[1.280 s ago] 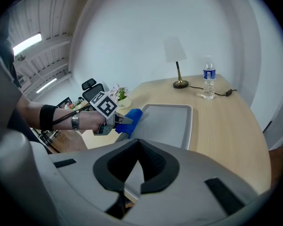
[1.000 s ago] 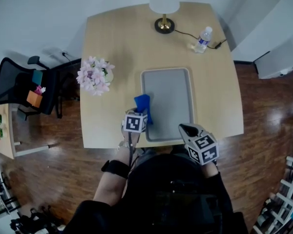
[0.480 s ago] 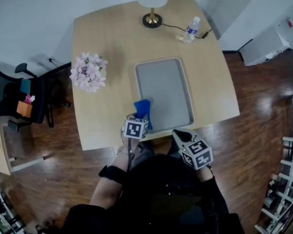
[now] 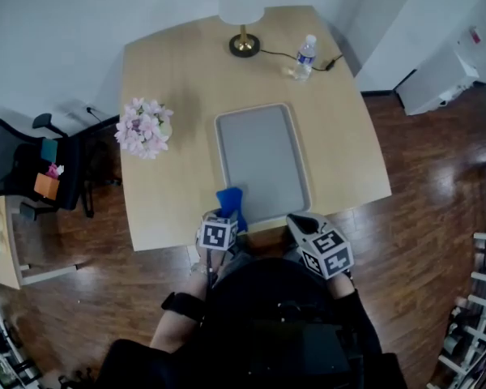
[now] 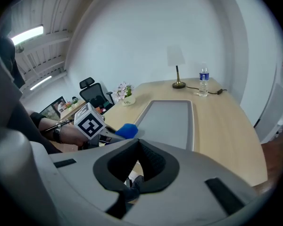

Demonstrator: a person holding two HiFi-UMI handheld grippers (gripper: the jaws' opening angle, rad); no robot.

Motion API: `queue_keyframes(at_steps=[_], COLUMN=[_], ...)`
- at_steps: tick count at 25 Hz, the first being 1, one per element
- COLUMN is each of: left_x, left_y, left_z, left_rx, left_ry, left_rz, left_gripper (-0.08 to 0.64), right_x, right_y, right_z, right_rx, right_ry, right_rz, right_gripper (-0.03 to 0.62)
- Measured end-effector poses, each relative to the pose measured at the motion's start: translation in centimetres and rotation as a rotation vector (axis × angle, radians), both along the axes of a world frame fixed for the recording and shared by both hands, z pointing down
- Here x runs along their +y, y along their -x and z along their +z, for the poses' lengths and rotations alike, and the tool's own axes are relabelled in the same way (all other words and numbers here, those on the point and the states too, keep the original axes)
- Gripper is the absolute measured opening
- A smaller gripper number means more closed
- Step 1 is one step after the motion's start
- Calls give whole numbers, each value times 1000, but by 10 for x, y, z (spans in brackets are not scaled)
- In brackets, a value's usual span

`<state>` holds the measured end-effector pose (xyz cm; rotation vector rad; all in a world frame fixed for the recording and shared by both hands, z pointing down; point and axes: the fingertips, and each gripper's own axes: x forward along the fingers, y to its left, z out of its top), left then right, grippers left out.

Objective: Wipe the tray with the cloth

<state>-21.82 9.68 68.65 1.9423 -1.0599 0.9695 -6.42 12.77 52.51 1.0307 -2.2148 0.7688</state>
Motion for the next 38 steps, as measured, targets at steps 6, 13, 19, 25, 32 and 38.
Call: queue_keyframes(at_steps=[6, 13, 19, 25, 32, 38], left_x=[4, 20, 38, 45, 46, 41], left_y=[-1, 8, -9, -23, -30, -73], left_z=[-3, -45, -43, -12, -8, -4], left_rx=[32, -21, -24, -61, -182, -147], left_ry=[-14, -70, -4, 42, 60, 88], left_rz=[-91, 95, 246, 223, 231, 291], left_gripper=[101, 98, 100, 98, 98, 98], right_x=[-13, -23, -21, -17, -11, -9], right_y=[-30, -34, -39, -59, -78, -88], right_z=[-8, -18, -11, -4, 7, 12], right_rx=[-31, -76, -89, -92, -100, -106], right_ry=[-35, -69, -58, -27, 4, 14], right_rz=[-18, -69, -75, -11, 46, 60], right_gripper=[6, 6, 6, 6, 6, 6])
